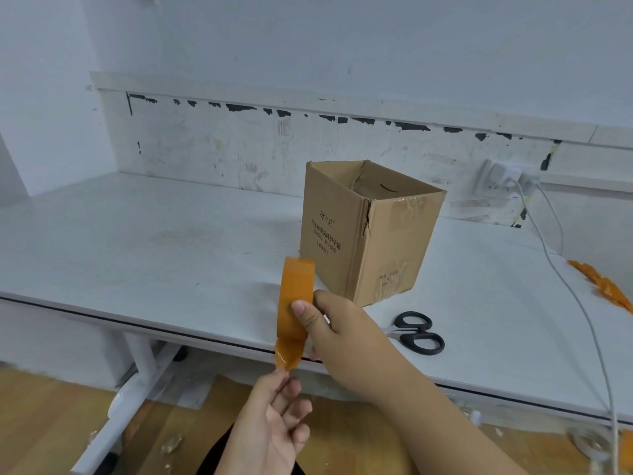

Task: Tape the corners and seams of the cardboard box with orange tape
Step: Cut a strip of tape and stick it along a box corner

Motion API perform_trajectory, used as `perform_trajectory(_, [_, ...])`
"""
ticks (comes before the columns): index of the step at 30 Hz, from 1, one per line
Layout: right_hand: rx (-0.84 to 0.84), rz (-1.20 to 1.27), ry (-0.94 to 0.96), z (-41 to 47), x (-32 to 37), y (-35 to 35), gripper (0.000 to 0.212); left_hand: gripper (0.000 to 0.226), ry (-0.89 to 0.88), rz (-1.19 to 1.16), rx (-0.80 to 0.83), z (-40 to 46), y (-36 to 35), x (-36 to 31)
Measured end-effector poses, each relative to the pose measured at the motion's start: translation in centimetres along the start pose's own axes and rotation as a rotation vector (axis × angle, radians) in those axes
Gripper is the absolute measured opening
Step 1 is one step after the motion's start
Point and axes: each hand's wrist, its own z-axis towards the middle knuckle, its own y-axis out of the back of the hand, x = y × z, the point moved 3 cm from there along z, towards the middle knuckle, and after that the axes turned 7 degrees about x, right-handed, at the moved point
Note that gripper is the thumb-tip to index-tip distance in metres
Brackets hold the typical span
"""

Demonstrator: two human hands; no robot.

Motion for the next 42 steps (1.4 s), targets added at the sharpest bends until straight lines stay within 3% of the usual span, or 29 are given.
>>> perform_trajectory(4, [0.000,-0.003,0.000,0.0,0.0,0.0,0.041,0.030,0.077,-0.140,0.072,0.1,-0.3,0.1])
perform_trajectory(8, [-0.007,-0.006,0.002,0.0,0.0,0.1,0.043,0.044,0.093,-0.056,0.058,0.5,-0.7,-0.3])
perform_trajectory(17, [0.011,-0.007,-0.012,-0.1,0.0,0.0,0.047,0.027,0.170,-0.090,0.105,0.4,-0.9,0.1])
perform_trajectory(25, [0.000,-0.008,-0.021,-0.1,-0.1,0.0,0.049,0.030,0.020,0.158,0.129,1.6,0.1,-0.8])
perform_trajectory(30, [-0.006,-0.002,-0.014,-0.2,0.0,0.0,0.047,0.019,0.171,-0.094,0.306,1.5,-0.3,-0.2])
perform_trajectory(36, [-0.016,0.005,0.001,-0.3,0.0,0.0,0.047,0.038,0.226,-0.167,0.329,1.8,-0.4,0.1])
perform_trajectory(39, [-0.016,0.019,0.005,-0.3,-0.1,0.0,0.045,0.032,0.160,-0.141,0.250,2.4,-0.1,0.8])
perform_trajectory(42, [-0.021,0.023,0.008,-0.3,-0.2,-0.1,0.042,0.030,-0.027,0.004,0.160,3.1,0.3,0.4])
